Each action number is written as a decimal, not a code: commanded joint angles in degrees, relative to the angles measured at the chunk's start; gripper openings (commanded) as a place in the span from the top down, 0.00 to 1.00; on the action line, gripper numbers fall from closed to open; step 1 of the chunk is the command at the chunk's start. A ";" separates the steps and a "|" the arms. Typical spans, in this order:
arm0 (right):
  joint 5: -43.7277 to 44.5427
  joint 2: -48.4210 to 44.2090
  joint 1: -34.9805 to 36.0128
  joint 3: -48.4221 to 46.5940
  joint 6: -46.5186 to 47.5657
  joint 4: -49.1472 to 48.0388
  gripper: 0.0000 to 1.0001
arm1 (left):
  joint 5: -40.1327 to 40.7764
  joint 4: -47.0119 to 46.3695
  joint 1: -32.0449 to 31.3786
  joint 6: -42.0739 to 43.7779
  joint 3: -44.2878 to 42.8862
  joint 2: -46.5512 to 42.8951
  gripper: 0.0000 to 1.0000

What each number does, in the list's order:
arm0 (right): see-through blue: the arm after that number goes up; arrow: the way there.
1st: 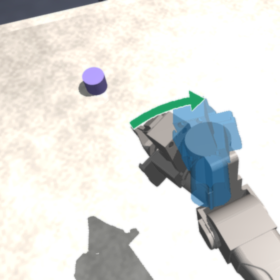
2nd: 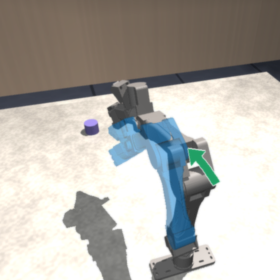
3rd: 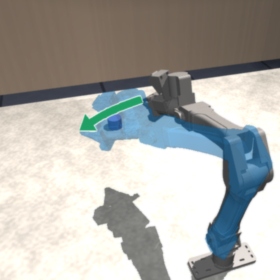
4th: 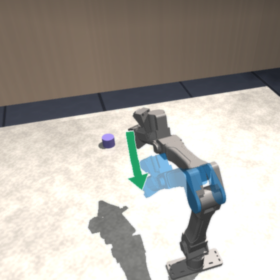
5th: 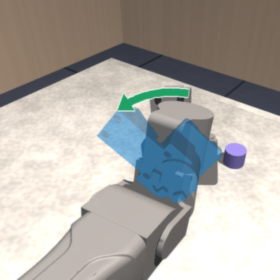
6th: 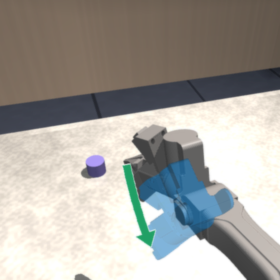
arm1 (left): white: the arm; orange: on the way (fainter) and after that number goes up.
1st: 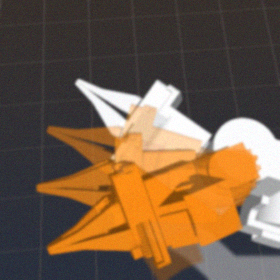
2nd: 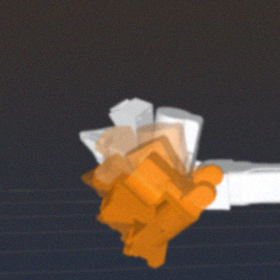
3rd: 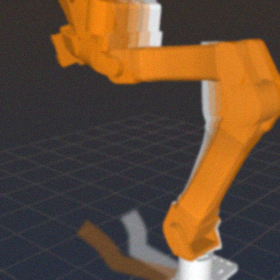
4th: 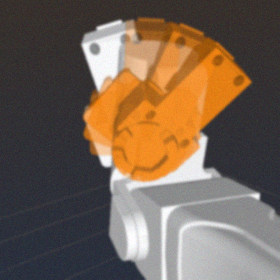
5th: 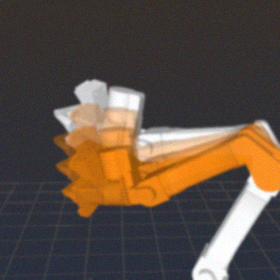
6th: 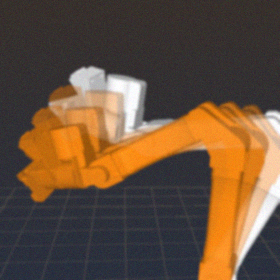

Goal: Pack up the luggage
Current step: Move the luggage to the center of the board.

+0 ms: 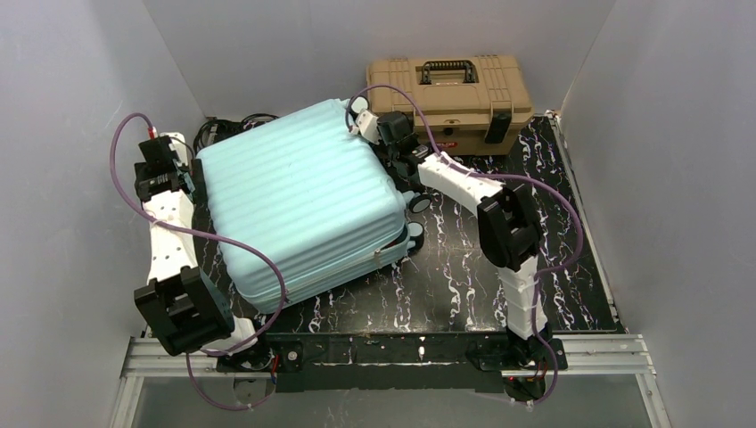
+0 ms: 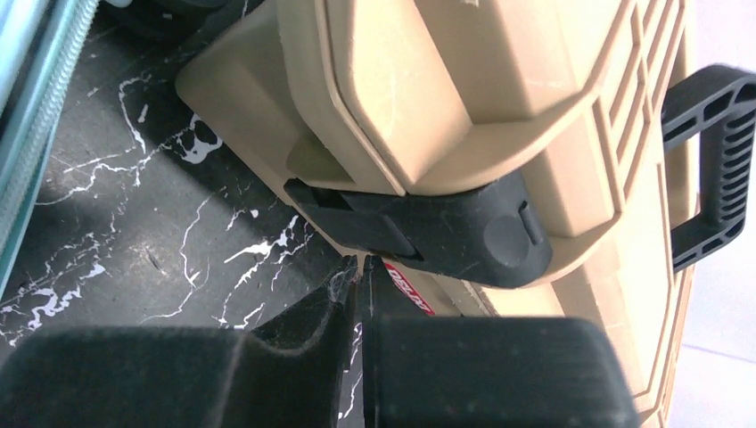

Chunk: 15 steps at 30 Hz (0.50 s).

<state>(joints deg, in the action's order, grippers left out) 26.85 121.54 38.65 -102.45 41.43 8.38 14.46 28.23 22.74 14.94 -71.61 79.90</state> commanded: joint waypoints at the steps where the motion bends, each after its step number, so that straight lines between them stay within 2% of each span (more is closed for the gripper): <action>1: -0.68 -5.59 -2.70 1.84 -3.61 -3.79 0.85 | -17.33 8.04 -7.13 -5.20 2.02 0.45 0.16; 9: 0.45 -11.75 -6.05 7.57 -7.10 -3.95 0.85 | -17.69 7.98 -7.13 -5.06 2.06 0.37 0.12; 15: 1.68 -14.54 -8.05 11.93 -7.52 -3.65 0.84 | -17.79 8.40 -7.10 -4.85 1.40 -0.01 0.04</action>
<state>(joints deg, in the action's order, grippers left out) 27.68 110.24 31.46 -93.08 35.83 6.44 10.20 30.41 21.54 14.55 -71.61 78.98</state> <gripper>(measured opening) 0.153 0.922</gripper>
